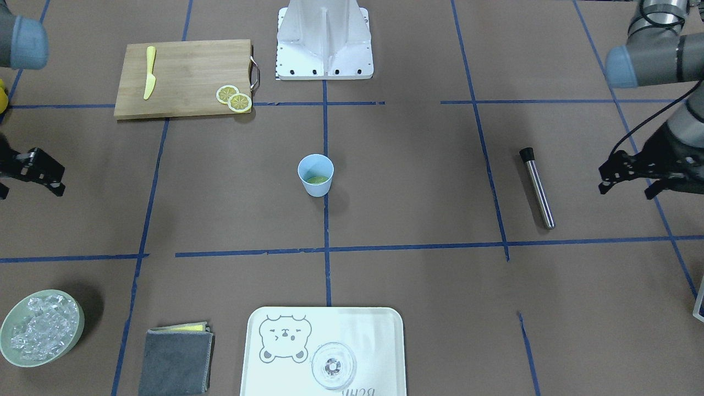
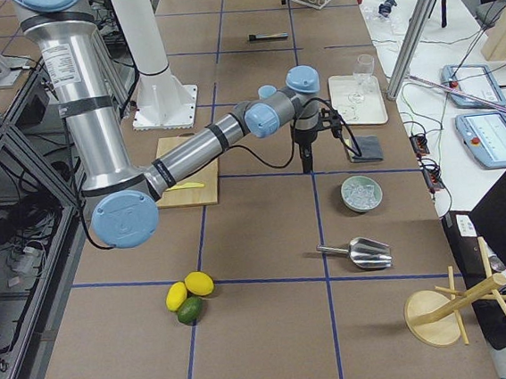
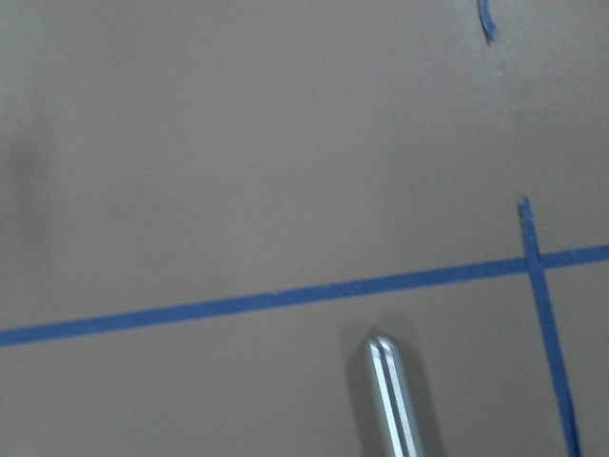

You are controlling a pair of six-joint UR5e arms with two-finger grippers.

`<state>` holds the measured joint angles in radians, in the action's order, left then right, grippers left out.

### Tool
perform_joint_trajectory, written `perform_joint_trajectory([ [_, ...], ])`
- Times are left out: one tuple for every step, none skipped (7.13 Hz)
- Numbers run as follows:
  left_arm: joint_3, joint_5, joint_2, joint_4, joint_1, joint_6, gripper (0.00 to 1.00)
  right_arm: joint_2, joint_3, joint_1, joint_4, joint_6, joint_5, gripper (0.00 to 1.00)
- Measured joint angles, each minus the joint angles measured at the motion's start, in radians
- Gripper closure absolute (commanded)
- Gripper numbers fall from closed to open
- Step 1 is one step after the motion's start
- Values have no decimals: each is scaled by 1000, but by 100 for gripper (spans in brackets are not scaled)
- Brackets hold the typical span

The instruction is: Squeeze lemon into cup

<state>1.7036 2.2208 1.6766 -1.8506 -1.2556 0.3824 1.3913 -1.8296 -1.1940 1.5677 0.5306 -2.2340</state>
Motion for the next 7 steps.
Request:
perform_joint_trajectory([
  [-6,11,-9,61,-100,-134,0,6,61,-77,0,-111,-43,0],
  [-11,16,-14,131,-186,-242,0,9,126,-151,0,-228,-81,0],
  [-22,34,-16,199,-258,-325,0,12,176,-211,1,-323,-103,0],
  [-42,82,-22,254,-309,-396,0,16,204,-254,4,-377,-111,0],
  [-56,131,-41,282,-333,-444,0,21,214,-276,7,-399,-115,0],
  [-59,155,-62,286,-341,-461,0,26,216,-284,7,-406,-118,0],
  [-59,163,-74,285,-338,-471,0,29,216,-286,7,-408,-121,0],
])
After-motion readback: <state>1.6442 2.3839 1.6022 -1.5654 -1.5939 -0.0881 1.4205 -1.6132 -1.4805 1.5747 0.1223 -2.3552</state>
